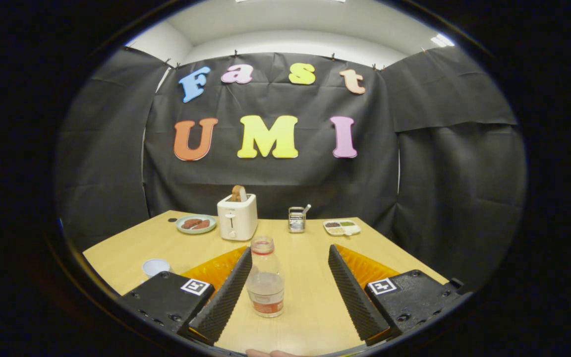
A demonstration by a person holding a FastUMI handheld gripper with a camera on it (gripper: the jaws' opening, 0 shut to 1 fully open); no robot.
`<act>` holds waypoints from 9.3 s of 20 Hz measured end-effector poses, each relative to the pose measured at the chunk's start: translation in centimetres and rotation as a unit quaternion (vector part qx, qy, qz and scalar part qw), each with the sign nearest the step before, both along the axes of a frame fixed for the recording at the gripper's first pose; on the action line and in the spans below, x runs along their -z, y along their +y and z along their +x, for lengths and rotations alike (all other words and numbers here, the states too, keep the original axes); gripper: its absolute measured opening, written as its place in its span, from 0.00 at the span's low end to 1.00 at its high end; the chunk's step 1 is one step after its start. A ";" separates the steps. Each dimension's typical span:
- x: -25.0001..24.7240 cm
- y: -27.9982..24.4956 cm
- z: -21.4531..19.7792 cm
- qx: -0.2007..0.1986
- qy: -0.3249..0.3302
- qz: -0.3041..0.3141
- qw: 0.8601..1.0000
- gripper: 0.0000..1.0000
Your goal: Take the bottle from table, then pour the juice into the cup, finally place the bottle on the coaster
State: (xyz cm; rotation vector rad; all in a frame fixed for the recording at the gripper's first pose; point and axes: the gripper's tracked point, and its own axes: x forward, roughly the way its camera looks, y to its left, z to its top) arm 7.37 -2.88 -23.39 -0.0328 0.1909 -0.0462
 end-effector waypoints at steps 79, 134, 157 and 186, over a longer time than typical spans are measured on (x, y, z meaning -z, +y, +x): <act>5.2 9.2 6.8 -0.093 0.091 -0.482 0.866 0.82; 4.8 15.1 7.4 -0.074 0.096 -0.786 0.606 0.82; 0.4 15.5 7.0 -0.058 0.068 -0.814 0.574 0.82; -2.8 17.9 6.7 -0.060 0.037 -0.845 0.530 0.82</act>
